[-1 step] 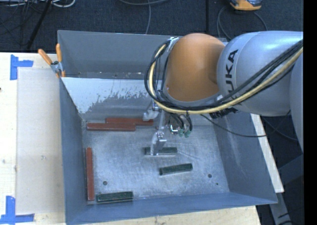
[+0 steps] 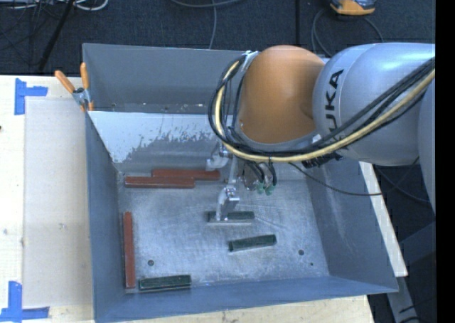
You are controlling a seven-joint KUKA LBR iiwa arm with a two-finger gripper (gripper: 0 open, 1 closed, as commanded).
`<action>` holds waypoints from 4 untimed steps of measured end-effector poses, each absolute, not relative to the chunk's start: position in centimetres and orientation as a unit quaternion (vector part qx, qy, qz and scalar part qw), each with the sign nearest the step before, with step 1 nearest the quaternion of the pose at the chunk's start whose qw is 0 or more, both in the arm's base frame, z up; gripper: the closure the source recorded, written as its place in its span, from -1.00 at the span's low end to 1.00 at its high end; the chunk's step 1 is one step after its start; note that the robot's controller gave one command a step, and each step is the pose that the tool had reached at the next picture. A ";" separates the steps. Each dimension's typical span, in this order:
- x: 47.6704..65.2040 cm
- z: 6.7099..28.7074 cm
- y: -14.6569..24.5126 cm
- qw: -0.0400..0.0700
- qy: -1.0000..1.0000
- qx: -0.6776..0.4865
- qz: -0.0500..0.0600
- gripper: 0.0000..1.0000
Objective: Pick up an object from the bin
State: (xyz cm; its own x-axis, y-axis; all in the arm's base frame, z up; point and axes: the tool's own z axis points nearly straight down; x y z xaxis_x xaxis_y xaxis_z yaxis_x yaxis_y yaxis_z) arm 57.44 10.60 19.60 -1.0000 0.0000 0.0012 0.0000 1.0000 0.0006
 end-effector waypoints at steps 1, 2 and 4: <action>57.4 15.5 9.1 -0.001 -0.998 -0.061 0.000 -1.00; 58.3 12.2 4.2 0.001 -0.996 -0.088 0.000 -1.00; 58.1 8.4 3.8 0.000 -0.988 -0.152 0.000 -1.00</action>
Offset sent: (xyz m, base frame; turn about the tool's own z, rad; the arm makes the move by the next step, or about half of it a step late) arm 0.0095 -0.0651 -0.0747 0.1767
